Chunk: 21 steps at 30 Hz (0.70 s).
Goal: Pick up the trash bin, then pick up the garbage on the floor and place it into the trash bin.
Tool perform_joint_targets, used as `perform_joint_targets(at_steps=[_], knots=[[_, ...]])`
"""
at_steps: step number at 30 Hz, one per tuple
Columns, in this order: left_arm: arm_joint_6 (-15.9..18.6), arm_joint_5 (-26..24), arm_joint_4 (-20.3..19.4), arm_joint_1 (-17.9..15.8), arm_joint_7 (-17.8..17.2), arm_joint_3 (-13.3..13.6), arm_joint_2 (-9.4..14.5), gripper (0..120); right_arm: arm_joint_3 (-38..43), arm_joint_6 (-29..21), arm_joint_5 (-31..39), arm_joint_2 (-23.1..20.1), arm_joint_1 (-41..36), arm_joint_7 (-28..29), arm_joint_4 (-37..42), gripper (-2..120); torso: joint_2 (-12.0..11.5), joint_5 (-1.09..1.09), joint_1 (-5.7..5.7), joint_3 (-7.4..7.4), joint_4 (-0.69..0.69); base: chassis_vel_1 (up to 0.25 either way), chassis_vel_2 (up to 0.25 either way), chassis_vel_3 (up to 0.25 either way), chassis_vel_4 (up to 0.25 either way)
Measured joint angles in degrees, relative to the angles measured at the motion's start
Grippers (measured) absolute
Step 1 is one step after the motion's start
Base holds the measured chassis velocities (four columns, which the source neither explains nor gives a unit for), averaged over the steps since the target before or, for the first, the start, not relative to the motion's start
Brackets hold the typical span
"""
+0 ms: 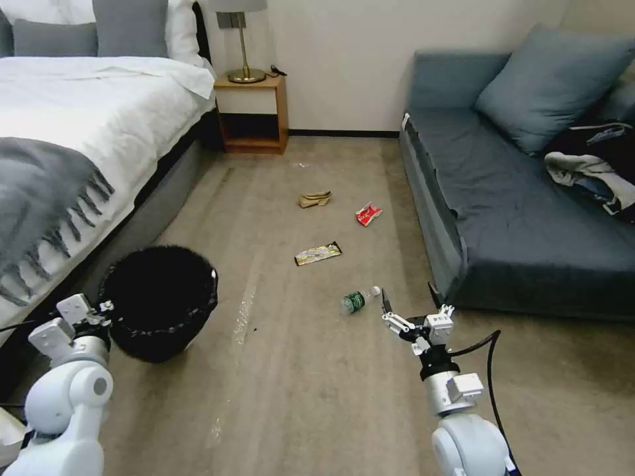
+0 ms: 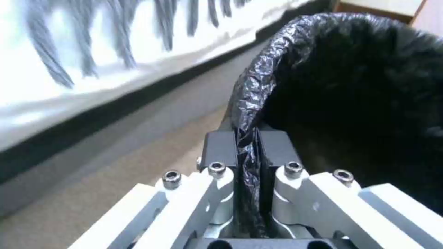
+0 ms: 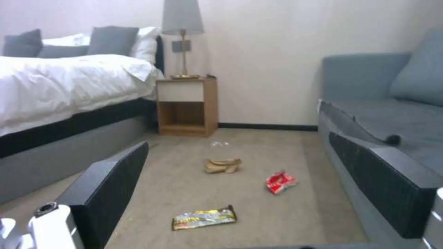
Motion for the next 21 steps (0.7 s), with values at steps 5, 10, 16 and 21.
perform_joint_targets(at_steps=[5,10,16,21], knots=[[-0.2,0.7,-0.9,0.8,0.0,-0.2,-0.9,7,0.0,1.1,0.0,-0.6,0.0,-0.7,-0.2,100,0.0,-0.02,0.00,0.00,0.01,0.000,0.000,0.000,0.000],[-0.7,4.0,2.0,0.0,-0.5,0.6,-0.6,7,-0.3,0.5,0.3,-1.3,-0.1,-0.3,-0.2,100,0.0,-0.03,0.00,0.00,0.00,0.000,0.000,0.000,0.000],[-1.2,7.2,4.7,-0.5,-1.3,1.7,-0.2,7,-1.1,0.2,1.2,-1.7,-0.1,0.0,-0.4,100,0.0,-0.02,0.00,0.00,0.01,0.000,0.000,0.000,0.000],[-1.8,8.8,5.0,-0.3,-1.3,1.7,-0.4,7,-1.6,-0.3,1.4,-2.1,-0.2,-0.2,-0.6,100,0.0,-0.02,0.00,0.00,0.00,0.000,0.000,0.000,0.000]])
